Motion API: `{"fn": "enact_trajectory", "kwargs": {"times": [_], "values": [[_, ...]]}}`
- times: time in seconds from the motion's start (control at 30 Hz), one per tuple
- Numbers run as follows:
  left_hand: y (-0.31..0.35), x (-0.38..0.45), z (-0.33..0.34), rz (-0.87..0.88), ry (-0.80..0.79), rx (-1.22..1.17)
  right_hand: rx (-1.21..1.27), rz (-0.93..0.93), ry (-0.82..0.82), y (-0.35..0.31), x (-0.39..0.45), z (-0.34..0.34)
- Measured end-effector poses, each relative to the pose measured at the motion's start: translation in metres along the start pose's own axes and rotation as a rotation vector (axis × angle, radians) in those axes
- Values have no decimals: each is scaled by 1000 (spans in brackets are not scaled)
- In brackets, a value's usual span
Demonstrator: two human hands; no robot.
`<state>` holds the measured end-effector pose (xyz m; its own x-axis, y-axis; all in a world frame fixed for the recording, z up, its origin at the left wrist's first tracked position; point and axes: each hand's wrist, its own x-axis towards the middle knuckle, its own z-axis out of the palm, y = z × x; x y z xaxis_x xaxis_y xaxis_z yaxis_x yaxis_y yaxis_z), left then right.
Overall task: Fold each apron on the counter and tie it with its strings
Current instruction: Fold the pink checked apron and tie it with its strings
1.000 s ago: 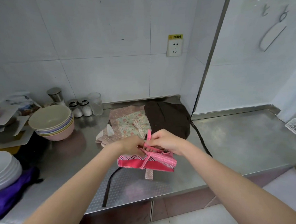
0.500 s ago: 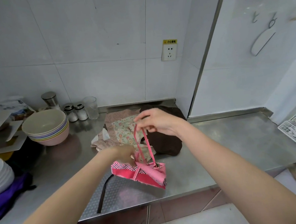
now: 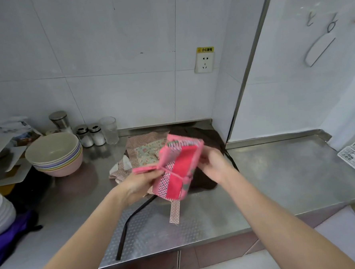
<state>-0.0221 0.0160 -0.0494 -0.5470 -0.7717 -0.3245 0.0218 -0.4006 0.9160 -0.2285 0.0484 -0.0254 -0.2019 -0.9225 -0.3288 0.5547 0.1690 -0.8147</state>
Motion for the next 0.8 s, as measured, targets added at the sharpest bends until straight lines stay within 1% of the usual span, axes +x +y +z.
{"fn": "enact_trajectory", "kwargs": {"times": [0.07,0.1,0.2,0.27,0.33,0.4,0.43,0.5,0.57,0.6,0.7,0.8], "values": [[-7,11,-3,-4,168,-118,-22,1,-8,15,-3,-10],[-13,16,-4,-31,248,-153,-104,-6,-8,22,-5,-16],[-37,27,-11,-175,461,-147,-520,-77,3,38,-14,-25],[-60,31,-17,-241,555,-104,-649,-113,-57,45,-18,-27],[-80,34,-22,-270,575,-20,-699,-95,-156,49,-19,-29],[-97,35,-23,-297,543,98,-705,-43,-284,53,-16,-27],[-105,36,-23,-323,495,164,-688,1,-351,57,-13,-24],[-114,36,-22,-396,294,348,-603,59,-418,65,-7,-14],[-123,36,-23,-475,108,500,-461,118,-413,79,4,-3],[-128,38,-25,-505,62,525,-409,139,-398,88,11,2],[-126,42,-22,-531,3,494,-432,163,-335,111,33,12],[-125,50,-25,-519,-49,420,-484,181,-288,124,53,21]]}}
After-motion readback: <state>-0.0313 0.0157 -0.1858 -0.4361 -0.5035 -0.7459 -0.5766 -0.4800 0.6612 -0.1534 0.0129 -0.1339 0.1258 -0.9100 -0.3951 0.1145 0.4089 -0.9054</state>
